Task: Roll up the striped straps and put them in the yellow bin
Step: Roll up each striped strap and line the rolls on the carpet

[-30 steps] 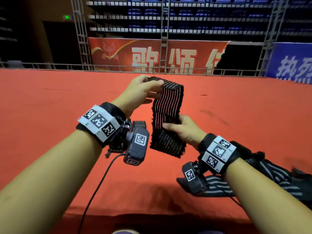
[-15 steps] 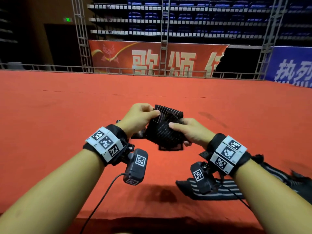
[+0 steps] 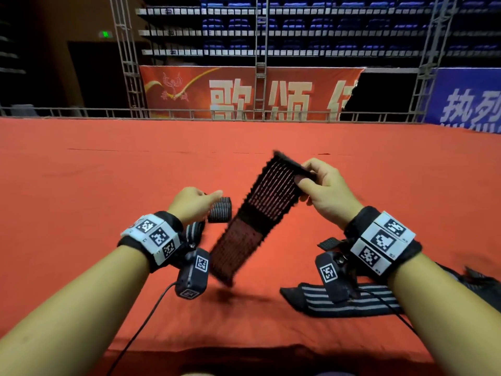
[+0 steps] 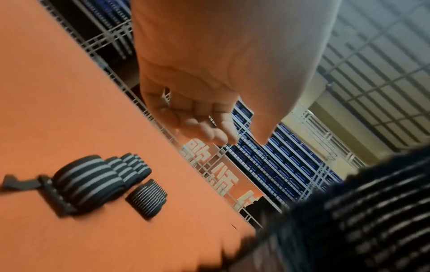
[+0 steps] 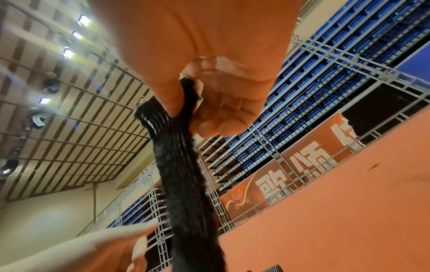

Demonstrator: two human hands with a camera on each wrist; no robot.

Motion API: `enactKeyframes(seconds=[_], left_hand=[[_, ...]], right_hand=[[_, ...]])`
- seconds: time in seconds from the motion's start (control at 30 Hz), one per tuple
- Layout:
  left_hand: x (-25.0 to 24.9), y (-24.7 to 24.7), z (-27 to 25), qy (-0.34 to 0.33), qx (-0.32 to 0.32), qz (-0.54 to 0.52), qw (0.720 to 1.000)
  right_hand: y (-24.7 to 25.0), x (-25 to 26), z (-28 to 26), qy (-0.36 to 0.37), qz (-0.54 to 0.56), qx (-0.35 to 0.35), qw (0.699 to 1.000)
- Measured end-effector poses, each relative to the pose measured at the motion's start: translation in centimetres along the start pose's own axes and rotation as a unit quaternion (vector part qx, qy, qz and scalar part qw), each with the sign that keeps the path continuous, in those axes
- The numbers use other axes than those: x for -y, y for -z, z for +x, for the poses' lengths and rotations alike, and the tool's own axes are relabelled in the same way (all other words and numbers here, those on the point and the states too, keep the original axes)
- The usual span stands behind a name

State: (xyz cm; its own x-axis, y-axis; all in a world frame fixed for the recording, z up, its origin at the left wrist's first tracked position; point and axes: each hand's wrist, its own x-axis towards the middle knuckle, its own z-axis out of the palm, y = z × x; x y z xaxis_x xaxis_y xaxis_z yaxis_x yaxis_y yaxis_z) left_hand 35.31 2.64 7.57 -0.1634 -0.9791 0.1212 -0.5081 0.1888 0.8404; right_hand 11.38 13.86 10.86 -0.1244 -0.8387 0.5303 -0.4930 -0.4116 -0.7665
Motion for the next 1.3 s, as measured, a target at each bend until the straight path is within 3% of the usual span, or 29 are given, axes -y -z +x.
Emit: enactKeyframes(seconds=[0.07, 0.13, 0.23, 0.4, 0.53, 0.7, 1.0, 1.3], left_hand=[[-1.0, -0.1, -0.9, -0.058, 0.004, -0.025, 0.998], [-3.6, -0.3, -2.6, -0.100, 0.072, -0.092, 0.988], [-7.6, -0.6, -4.6, -0.182, 0.138, -0.111, 0.967], [-10.2, -1.1, -6.2, -0.266, 0.154, -0.166, 0.937], [-11.1, -1.1, -8.2, -0.269, 0.162, -0.157, 0.936], [-12.3, -1.2, -10.6, -0.304, 0.122, -0.138, 0.935], [-13.7, -2.8, -14.0, -0.291, 0.120, -0.205, 0.927], [-13.0, -4.4, -13.0, -0.250, 0.109, -0.202, 0.941]], right_hand=[[0.0, 0.5, 0.1, 0.011, -0.012, 0.007, 1.000], [-0.1, 1.2, 0.1, 0.015, -0.012, 0.019, 1.000], [-0.3, 2.6, -0.2, 0.000, 0.032, 0.041, 0.999], [0.6, 5.2, -1.5, -0.002, 0.095, 0.052, 0.994], [2.0, 6.4, -2.8, 0.025, 0.055, 0.060, 0.996], [3.1, 7.8, -4.7, 0.031, 0.049, 0.045, 0.997], [5.4, 9.2, -7.3, 0.031, 0.083, 0.031, 0.996], [7.1, 4.4, -5.9, -0.073, 0.070, 0.033, 0.994]])
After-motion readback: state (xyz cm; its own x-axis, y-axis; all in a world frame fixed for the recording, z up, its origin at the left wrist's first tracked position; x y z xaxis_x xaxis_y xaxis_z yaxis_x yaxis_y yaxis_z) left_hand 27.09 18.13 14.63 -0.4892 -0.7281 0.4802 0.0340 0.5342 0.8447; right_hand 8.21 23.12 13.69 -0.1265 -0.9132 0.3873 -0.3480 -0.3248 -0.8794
